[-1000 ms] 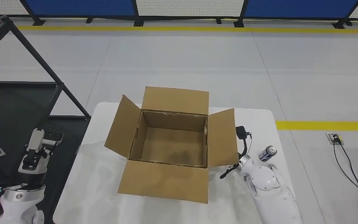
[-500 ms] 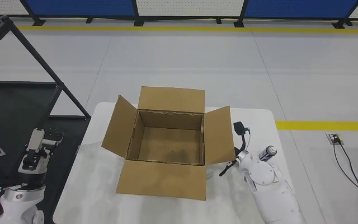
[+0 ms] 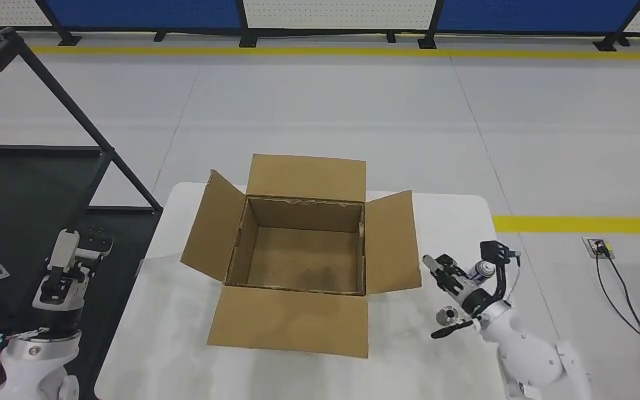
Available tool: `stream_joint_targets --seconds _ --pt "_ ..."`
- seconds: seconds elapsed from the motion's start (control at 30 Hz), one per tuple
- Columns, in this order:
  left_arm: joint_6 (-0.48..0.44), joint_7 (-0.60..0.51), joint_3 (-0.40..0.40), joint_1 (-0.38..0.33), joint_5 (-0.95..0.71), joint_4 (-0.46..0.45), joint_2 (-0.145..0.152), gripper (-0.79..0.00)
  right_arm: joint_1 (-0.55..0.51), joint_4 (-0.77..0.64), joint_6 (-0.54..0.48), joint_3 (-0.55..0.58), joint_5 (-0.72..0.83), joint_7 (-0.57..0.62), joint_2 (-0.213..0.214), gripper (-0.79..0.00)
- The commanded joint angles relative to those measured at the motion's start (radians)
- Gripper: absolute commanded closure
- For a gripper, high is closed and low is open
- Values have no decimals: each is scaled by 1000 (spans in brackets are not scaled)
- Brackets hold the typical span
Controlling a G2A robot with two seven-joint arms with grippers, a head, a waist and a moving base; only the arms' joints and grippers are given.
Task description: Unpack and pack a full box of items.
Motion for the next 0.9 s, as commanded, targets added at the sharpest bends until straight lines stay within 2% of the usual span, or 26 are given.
stream_joint_targets --seconds 0.0,0.03,0.53,0.63,0.87 --pt "0 0 0 0 0 0 0 -785 -45 -66 85 12 -84 4 4 -785" --pt "0 0 0 0 0 0 0 -785 -65 -98 132 14 -119 9 5 -785" --pt "0 0 0 0 0 0 0 -785 -65 -98 132 14 -119 9 5 -785" --pt "0 0 0 0 0 0 0 -785 -80 -109 95 9 -194 -17 11 -785" --pt "0 0 0 0 0 0 0 -785 -171 -155 -84 50 -408 -28 36 -785"
